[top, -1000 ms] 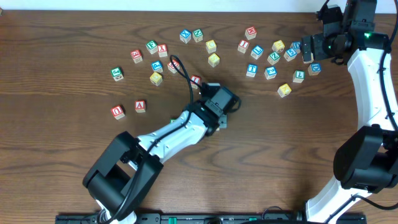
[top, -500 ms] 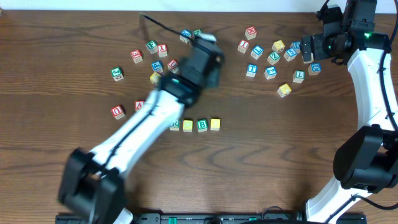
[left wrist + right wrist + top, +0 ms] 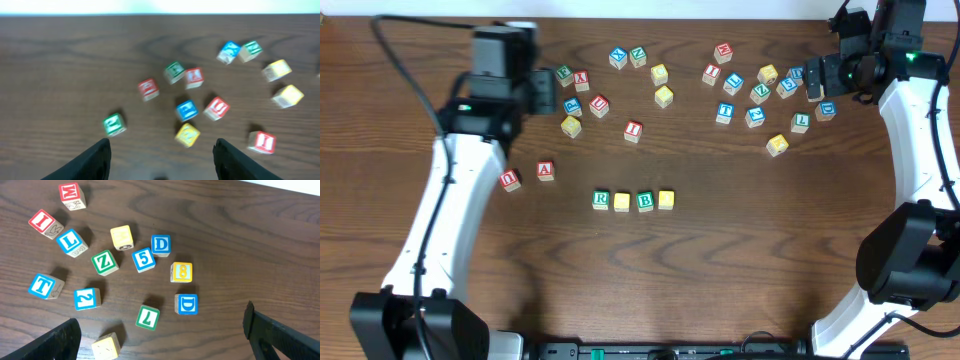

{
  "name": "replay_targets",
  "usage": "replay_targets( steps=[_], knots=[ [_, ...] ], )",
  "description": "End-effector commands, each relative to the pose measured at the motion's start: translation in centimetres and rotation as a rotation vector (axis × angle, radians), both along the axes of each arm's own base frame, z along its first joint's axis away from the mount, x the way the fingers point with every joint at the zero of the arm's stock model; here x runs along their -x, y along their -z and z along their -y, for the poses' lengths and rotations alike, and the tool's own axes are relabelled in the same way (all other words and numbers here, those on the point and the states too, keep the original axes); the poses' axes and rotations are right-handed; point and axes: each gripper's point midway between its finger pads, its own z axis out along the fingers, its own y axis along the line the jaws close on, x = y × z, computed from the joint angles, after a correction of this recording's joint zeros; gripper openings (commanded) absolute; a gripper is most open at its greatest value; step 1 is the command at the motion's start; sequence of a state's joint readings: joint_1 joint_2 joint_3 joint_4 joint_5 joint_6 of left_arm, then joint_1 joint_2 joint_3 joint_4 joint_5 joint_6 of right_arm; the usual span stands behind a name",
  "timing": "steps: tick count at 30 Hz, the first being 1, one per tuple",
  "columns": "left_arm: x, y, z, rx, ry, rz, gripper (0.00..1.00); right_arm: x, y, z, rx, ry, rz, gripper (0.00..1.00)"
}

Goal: Spell out ROBOT
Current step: 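Open the left gripper and raise it back to the far left, then move the right gripper over the blue T block at back right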

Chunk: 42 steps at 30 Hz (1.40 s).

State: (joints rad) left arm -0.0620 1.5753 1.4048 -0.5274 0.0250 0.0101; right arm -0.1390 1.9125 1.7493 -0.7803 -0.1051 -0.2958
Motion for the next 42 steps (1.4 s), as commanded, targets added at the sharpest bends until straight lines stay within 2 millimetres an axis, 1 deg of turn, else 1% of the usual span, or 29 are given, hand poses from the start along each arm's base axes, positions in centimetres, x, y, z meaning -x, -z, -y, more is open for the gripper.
replay_targets(
  steps=[1,4,6,7,9,11,14,17,21,23,25,27,29,33,34,36,37,39,42],
  knots=[
    [0.4,-0.9,-0.6,0.053,0.063,0.007,0.64,-0.3,-0.5,-0.2,-0.015,0.003,0.014,0.99],
    [0.5,-0.7,-1.9,0.053,0.033,-0.002,0.65,-0.3,-0.5,-0.2,-0.015,0.003,0.014,0.99],
    [0.6,-0.7,-1.9,0.053,0.031,-0.007,0.72,-0.3,-0.5,-0.2,-0.015,0.003,0.014,0.99],
    [0.7,-0.6,-1.9,0.053,0.031,-0.010,0.78,-0.3,-0.5,-0.3,-0.015,0.003,0.014,0.99],
    [0.7,-0.6,-1.9,0.053,0.031,-0.012,0.84,-0.3,-0.5,-0.3,-0.016,0.003,0.014,0.99],
    [0.7,-0.6,-1.9,0.053,0.031,-0.013,0.91,-0.3,-0.5,-0.3,-0.016,0.003,0.014,0.99],
    [0.7,-0.5,-2.0,0.051,0.028,-0.015,0.99,-0.3,-0.5,-0.3,-0.015,0.003,0.015,0.99],
    [0.7,-0.5,-2.0,0.051,0.028,-0.015,0.99,-0.2,-0.5,-0.9,-0.042,-0.016,0.012,0.99],
    [0.7,-0.5,-2.0,0.051,0.029,-0.016,0.99,-0.7,-1.1,-2.8,-0.119,-0.066,0.040,0.99],
    [0.7,-0.5,-2.0,0.051,0.029,-0.015,0.99,-1.0,-1.2,-2.9,-0.124,-0.016,0.048,0.99],
    [0.7,-0.5,-2.0,0.051,0.029,-0.015,0.98,-1.5,-1.5,-3.5,-0.120,0.038,0.063,0.99],
    [0.7,-0.5,-2.0,0.051,0.029,-0.015,0.98,-2.1,-2.1,-4.8,-0.113,0.056,0.087,0.99],
    [0.7,-0.5,-2.0,0.051,0.029,-0.015,0.98,-2.7,-3.2,-6.4,-0.089,0.071,0.120,0.99],
    [0.7,-0.5,-2.0,0.051,0.029,-0.015,0.98,-3.4,-6.5,-9.8,-0.050,0.119,0.205,0.99],
    [0.7,-0.5,-2.0,0.051,0.029,-0.016,0.98,-3.5,-7.5,-11.1,-0.049,0.118,0.231,0.99],
    [0.7,-0.5,-2.0,0.051,0.029,-0.015,0.98,-3.5,-8.8,-13.3,-0.061,0.124,0.262,0.99],
    [0.7,-0.5,-2.0,0.051,0.029,-0.015,0.98,-3.3,-9.1,-14.6,-0.073,0.119,0.271,0.99],
    [0.7,-0.5,-2.0,0.051,0.028,-0.016,0.98,-2.9,-9.3,-16.4,-0.103,0.137,0.274,0.99],
    [0.7,-0.5,-2.0,0.051,0.029,-0.015,0.98,-2.2,-8.6,-17.9,-0.140,0.193,0.256,0.98]
  ],
)
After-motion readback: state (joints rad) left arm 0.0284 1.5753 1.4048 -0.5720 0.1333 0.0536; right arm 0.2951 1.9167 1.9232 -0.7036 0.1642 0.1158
